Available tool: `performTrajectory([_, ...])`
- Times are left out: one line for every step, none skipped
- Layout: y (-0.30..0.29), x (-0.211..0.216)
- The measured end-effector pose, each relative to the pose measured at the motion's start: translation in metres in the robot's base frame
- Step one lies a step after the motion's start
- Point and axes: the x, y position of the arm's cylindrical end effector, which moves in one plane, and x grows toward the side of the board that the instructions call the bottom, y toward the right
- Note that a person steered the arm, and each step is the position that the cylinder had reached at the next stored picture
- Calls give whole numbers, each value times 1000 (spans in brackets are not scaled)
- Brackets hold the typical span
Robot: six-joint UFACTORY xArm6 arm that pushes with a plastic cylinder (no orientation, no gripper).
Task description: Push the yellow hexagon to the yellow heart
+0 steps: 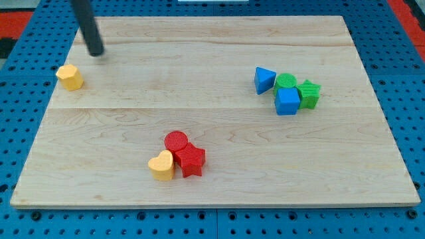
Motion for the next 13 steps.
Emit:
performTrajectory([-40,0])
performTrajectory([-25,13])
performTrajectory([-21,48])
performTrajectory([-15,82])
performTrajectory([29,106])
performTrajectory([66,130])
performTrajectory([87,158])
performTrajectory([81,169])
performTrajectory([89,192])
performTrajectory([93,221])
performTrajectory([63,242])
performTrajectory([73,267])
performTrajectory([80,253])
